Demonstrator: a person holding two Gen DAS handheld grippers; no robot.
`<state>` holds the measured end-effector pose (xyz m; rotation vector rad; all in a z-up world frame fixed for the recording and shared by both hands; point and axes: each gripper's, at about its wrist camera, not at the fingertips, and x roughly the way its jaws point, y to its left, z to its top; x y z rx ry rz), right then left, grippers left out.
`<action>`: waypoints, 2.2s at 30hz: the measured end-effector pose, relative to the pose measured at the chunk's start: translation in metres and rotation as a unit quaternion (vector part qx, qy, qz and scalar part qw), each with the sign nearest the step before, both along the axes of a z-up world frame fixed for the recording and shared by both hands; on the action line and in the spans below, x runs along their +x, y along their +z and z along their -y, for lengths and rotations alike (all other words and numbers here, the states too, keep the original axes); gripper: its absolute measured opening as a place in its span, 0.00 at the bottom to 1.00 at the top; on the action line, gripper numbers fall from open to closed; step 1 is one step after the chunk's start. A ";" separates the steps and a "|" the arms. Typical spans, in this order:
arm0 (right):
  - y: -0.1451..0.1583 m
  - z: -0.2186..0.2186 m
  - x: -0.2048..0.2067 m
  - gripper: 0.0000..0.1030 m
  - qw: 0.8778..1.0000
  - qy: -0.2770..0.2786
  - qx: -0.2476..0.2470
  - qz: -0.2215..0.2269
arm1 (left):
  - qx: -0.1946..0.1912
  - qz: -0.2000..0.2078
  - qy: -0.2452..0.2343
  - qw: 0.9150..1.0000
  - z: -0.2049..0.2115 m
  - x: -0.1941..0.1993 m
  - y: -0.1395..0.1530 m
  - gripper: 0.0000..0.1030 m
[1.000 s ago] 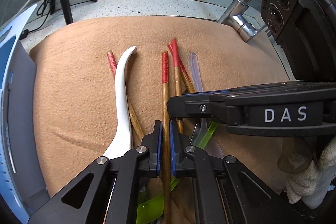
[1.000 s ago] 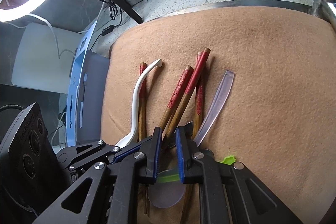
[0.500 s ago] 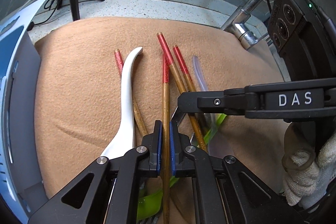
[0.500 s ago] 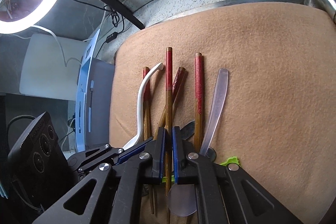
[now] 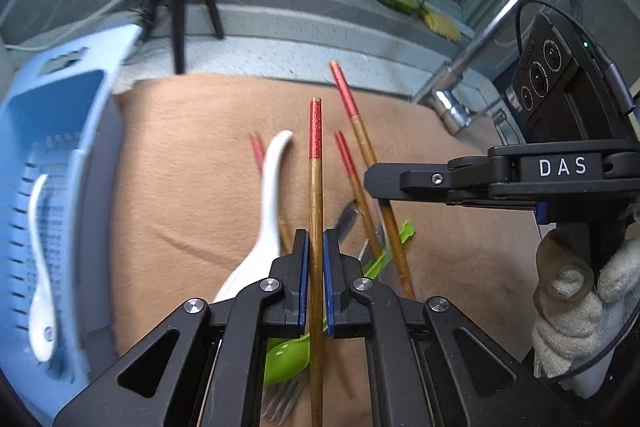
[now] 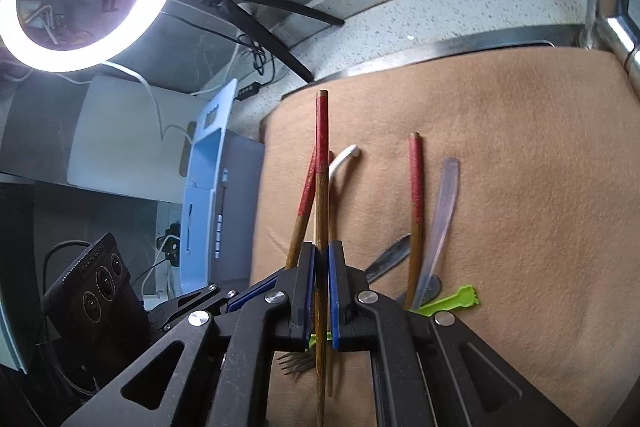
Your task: Organize utensils
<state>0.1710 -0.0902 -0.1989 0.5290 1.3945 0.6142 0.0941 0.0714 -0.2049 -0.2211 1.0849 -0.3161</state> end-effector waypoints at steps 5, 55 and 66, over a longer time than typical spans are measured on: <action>0.019 -0.020 0.000 0.06 1.000 0.014 0.012 0.019 | 0.003 0.019 0.030 0.999 -0.032 -0.012 0.019 0.05; 0.051 -0.150 -0.013 0.28 0.990 0.085 -0.027 0.105 | 0.035 0.051 0.149 0.987 -0.169 -0.045 0.048 0.13; 0.065 -0.069 0.000 0.39 0.984 0.097 -0.031 0.145 | -0.006 0.042 0.187 0.981 -0.104 -0.074 0.042 0.25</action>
